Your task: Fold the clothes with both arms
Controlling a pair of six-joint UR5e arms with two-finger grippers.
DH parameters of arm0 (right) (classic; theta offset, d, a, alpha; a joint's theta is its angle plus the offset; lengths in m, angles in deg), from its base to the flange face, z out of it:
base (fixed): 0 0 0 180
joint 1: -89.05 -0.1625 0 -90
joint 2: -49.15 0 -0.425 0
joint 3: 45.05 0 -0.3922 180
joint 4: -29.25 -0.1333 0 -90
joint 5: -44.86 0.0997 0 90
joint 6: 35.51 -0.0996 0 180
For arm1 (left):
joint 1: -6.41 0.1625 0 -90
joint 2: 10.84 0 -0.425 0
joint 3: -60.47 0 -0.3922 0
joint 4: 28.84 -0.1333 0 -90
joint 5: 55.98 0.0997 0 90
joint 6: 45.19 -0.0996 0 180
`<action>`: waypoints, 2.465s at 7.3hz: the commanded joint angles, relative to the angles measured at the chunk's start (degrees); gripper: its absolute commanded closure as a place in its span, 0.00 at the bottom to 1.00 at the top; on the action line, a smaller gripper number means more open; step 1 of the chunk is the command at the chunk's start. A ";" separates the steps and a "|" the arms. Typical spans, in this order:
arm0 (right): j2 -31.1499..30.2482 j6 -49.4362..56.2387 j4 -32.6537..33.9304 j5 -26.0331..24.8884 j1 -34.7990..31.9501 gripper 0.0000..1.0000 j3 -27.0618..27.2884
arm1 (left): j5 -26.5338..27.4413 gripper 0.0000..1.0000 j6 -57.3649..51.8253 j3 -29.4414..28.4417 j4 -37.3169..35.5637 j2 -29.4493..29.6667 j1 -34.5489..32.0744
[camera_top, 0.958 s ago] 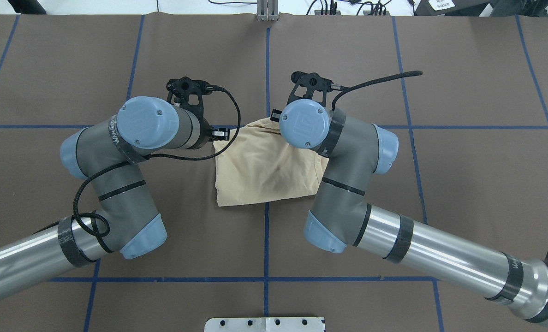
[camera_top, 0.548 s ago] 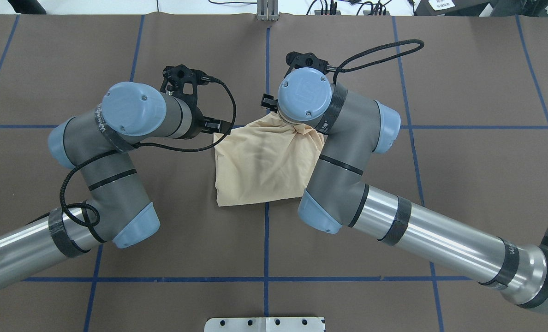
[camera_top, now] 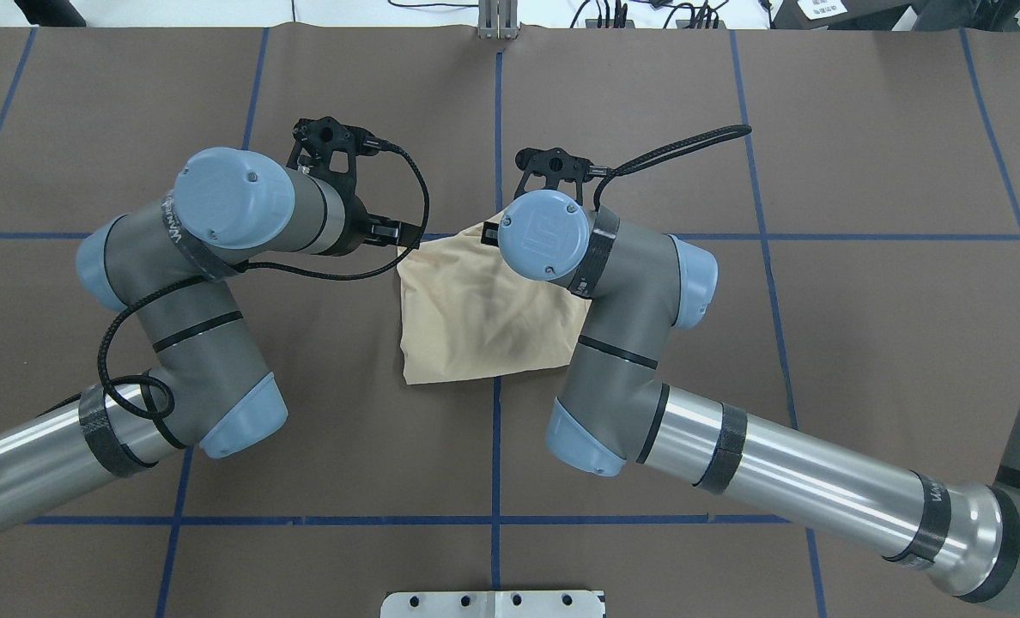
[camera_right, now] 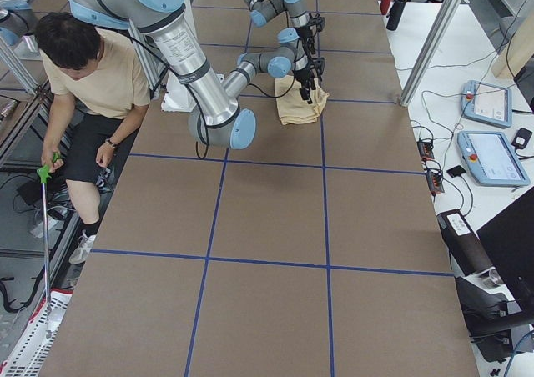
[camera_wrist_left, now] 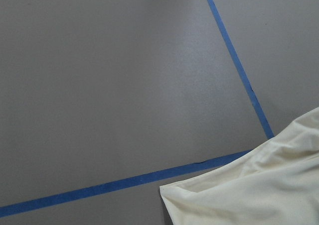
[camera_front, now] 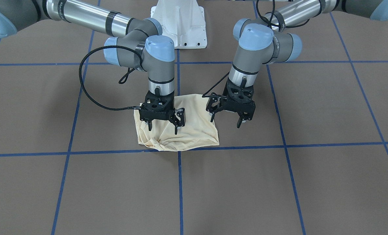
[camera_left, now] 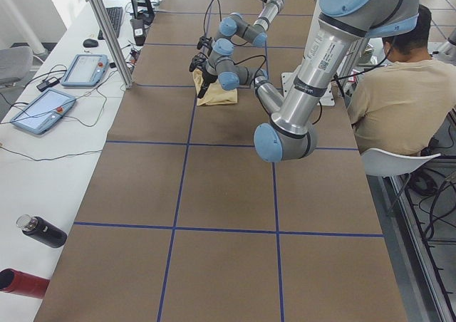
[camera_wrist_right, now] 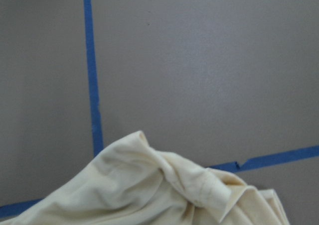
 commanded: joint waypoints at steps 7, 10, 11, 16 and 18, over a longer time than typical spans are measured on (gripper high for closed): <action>0.11 16.53 -2.14 8.69 -10.47 0.00 -4.90 | -1.22 0.00 -0.01 3.06 -0.29 -1.16 -0.19; -15.74 26.76 1.88 22.36 -19.87 0.00 16.05 | -5.89 0.00 -9.02 23.49 -9.28 -15.46 -5.09; -21.45 32.66 5.91 25.26 -23.21 0.00 23.09 | -6.59 0.00 -13.15 27.82 -13.34 -18.29 -7.64; -51.59 73.58 6.74 45.24 -53.50 0.00 30.63 | -21.80 0.00 -54.68 26.92 -14.26 -34.46 -40.12; -62.94 83.57 6.48 45.16 -61.35 0.00 30.72 | -27.48 0.00 -59.68 20.09 -19.32 -37.47 -46.06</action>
